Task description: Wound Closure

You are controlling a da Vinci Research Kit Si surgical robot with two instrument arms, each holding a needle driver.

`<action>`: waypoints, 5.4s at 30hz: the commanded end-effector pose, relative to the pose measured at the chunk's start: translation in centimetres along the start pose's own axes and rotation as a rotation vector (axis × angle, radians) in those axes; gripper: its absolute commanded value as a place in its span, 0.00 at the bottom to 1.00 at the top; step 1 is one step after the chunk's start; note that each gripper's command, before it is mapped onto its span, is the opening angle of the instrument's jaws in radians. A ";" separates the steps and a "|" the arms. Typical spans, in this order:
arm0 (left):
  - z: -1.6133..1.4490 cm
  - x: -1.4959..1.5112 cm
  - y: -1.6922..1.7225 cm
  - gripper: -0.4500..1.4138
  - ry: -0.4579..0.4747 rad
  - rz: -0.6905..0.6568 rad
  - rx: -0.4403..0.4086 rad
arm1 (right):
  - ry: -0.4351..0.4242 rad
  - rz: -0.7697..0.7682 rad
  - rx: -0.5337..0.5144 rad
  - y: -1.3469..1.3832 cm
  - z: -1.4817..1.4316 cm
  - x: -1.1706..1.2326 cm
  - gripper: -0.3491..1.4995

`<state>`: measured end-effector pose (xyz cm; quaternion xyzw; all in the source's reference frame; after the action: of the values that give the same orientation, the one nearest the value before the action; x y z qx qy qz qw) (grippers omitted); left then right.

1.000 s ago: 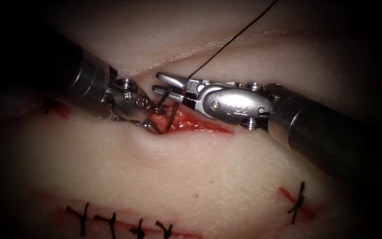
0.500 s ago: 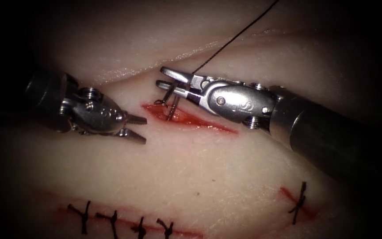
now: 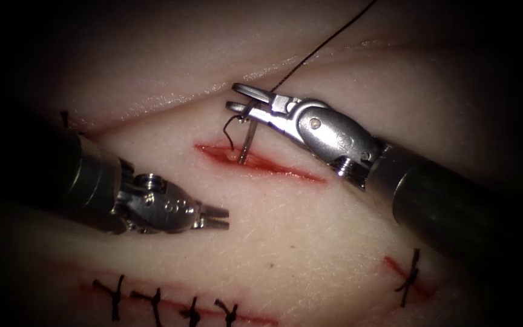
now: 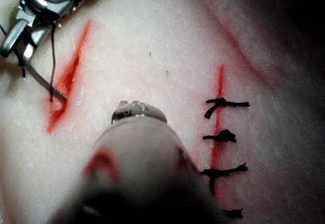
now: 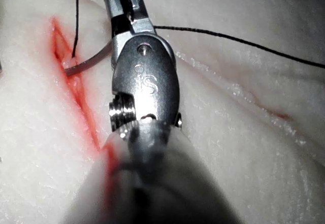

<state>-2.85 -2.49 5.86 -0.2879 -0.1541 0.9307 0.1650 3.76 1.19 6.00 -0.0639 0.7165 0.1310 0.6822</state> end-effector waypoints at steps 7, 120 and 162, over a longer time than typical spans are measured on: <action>0.03 -0.08 0.06 0.21 0.004 0.001 -0.002 | 0.000 0.003 -0.023 -0.07 0.19 -0.09 0.00; 0.30 -0.75 -0.07 0.00 0.040 -0.042 0.005 | 0.024 1.368 0.009 -1.41 0.36 -0.39 0.00; 0.04 -0.58 0.03 0.09 0.175 0.198 0.055 | 0.016 1.034 -0.091 0.04 -0.37 0.15 0.85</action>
<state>-2.41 -2.66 6.09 -0.3822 -0.0778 0.9166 0.0877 3.31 1.13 5.81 0.2672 0.6529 0.4820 0.5196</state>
